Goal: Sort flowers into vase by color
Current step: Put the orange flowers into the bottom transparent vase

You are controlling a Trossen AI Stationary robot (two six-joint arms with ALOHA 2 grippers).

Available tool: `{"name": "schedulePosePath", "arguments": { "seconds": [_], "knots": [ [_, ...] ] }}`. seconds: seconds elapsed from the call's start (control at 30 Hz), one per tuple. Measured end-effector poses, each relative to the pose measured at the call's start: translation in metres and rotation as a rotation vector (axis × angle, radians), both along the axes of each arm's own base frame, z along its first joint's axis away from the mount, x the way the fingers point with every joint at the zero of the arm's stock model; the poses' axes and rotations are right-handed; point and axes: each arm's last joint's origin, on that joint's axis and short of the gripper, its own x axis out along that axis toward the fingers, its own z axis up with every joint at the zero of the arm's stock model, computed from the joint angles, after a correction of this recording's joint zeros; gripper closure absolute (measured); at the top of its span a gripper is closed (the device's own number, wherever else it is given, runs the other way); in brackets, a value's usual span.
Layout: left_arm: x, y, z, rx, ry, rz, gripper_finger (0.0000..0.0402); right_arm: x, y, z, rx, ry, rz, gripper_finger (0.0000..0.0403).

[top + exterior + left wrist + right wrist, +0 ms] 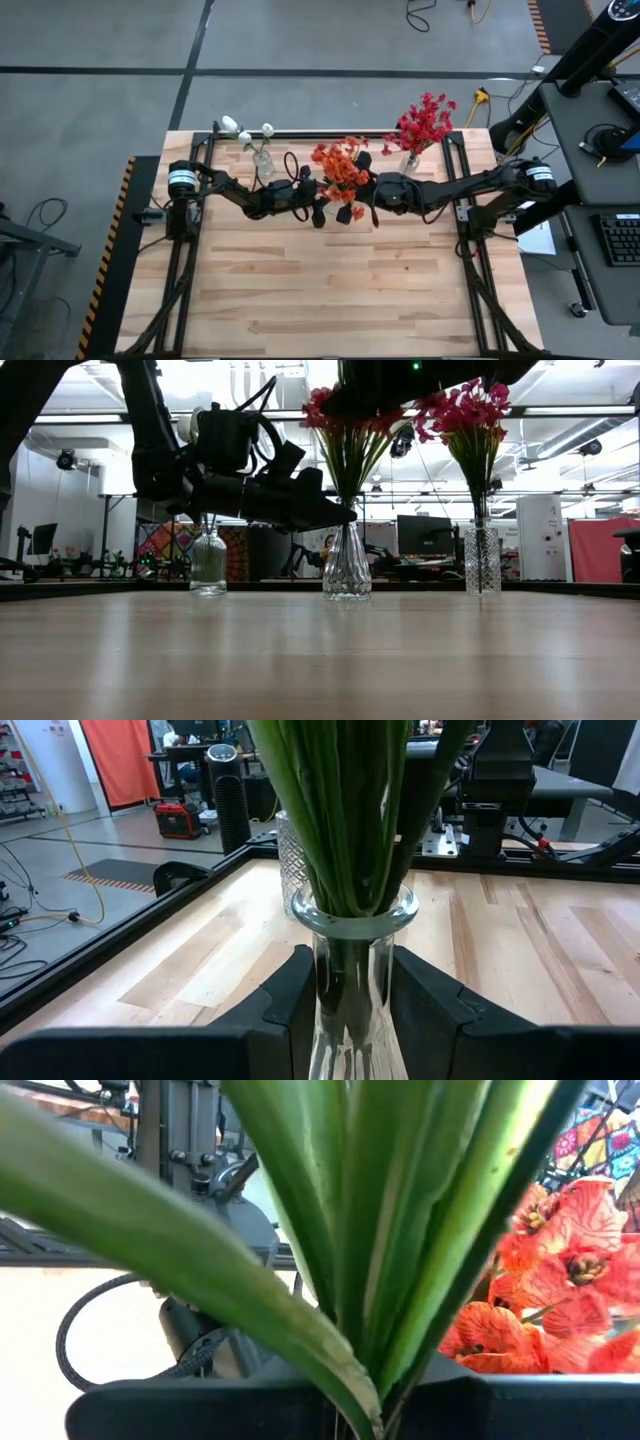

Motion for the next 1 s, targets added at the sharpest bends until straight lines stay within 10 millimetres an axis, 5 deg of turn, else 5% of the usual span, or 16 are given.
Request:
{"name": "schedulePosePath", "arguments": {
  "seconds": [1.0],
  "knots": [
    [0.0000,0.0000,0.0000,0.000,0.000,0.000,0.0312,-0.0001,0.0001,-0.0020,0.014,0.014,-0.001,0.0390]
  ]
}}
